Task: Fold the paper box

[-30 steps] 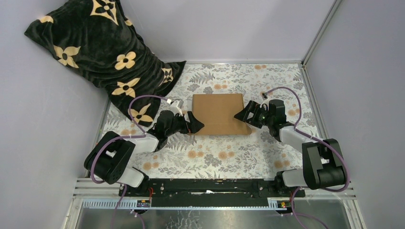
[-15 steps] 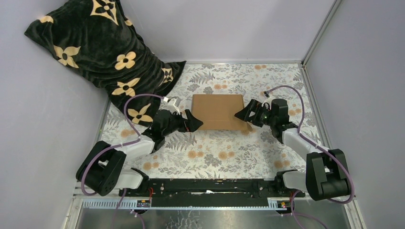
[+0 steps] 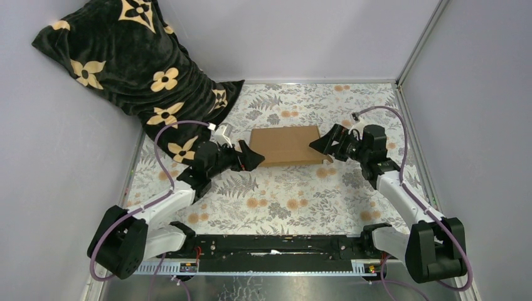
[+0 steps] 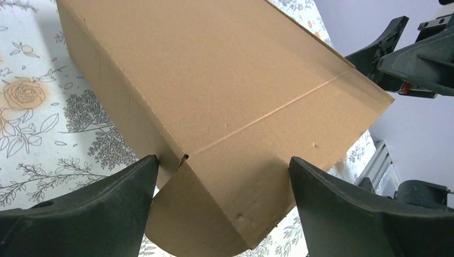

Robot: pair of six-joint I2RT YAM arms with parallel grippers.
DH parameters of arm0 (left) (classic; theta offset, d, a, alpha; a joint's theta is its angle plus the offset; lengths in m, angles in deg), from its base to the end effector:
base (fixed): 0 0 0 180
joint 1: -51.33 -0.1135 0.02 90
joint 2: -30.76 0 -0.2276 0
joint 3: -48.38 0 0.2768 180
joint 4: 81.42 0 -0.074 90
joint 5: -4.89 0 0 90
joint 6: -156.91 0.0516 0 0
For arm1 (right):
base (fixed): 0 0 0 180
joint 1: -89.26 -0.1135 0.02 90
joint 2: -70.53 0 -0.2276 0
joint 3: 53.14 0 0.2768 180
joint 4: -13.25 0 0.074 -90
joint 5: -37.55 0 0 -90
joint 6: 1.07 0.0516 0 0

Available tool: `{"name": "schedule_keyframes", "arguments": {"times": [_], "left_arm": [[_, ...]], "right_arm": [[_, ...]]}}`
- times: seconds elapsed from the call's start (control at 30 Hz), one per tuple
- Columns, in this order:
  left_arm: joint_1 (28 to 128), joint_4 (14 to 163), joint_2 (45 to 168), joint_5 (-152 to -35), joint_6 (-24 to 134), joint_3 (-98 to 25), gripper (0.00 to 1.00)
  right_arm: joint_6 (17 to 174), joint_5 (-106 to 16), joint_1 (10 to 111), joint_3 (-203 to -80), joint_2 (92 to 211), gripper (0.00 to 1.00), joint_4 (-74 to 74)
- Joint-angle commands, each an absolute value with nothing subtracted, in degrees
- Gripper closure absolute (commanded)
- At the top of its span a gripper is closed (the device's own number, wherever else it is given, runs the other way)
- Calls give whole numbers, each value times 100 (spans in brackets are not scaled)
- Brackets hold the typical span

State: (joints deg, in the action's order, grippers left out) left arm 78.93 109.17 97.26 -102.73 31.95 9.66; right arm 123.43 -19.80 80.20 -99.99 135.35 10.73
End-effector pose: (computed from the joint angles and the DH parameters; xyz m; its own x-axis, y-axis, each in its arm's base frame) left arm 0.2514 -0.1490 0.1568 -0.6145 -0.2950 -0.7317 0.4218 0.6609 -0.6207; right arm 0.2884 0.0742 0.1930 -0.6427 0.3805 -0.6650 -0.3248 0.6509 0.6862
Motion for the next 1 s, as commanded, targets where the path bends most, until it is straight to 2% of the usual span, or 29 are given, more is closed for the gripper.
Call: {"name": "schedule_keyframes", "arguments": {"times": [0.0, 0.4, 0.97], "left_arm": [[7884, 10499, 9450, -10395, 3262, 520, 1], [7880, 9171, 9224, -10536, 3036, -462, 1], [7877, 7797, 9577, -10581, 2450, -1348, 2]], "right_arm": [[12561, -1581, 8007, -10447, 13233, 0, 988], [13050, -1290, 8005, -10842, 12968, 0, 429], [13953, -994, 8007, -10988, 12924, 0, -248]]}}
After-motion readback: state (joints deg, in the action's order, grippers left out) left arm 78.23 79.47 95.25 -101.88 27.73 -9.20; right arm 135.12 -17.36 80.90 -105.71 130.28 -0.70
